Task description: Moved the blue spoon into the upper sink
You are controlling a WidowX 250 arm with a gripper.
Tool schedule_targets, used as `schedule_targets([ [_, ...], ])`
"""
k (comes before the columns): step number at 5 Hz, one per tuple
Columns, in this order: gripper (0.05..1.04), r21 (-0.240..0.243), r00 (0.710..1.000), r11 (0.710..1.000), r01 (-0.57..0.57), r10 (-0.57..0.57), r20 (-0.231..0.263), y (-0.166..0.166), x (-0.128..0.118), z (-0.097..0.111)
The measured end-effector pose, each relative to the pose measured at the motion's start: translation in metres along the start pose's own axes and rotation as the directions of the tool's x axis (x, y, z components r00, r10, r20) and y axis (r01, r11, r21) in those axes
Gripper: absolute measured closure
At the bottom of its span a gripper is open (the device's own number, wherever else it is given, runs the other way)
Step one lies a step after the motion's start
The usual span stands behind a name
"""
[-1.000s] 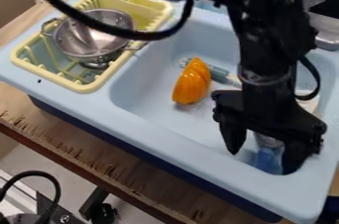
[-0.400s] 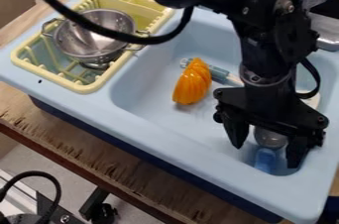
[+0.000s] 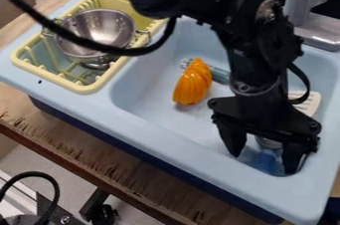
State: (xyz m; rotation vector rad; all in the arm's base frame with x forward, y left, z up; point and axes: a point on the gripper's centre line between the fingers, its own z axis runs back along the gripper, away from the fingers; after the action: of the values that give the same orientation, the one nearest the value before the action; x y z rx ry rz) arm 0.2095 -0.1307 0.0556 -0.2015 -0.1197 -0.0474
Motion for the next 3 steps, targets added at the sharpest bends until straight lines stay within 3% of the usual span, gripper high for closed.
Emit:
schedule_targets([
  [1,0.086,-0.049,0.996,0.999,0.015,-0.019,-0.083,0.0131,-0.0124,0.0078],
  [2,0.086,-0.071,0.995,0.997,-0.004,-0.003,-0.104,0.0155,-0.0149,0.0121],
  [3,0.086,-0.037,0.998,0.999,0.004,-0.006,-0.069,0.0099,-0.0130,0.0086],
])
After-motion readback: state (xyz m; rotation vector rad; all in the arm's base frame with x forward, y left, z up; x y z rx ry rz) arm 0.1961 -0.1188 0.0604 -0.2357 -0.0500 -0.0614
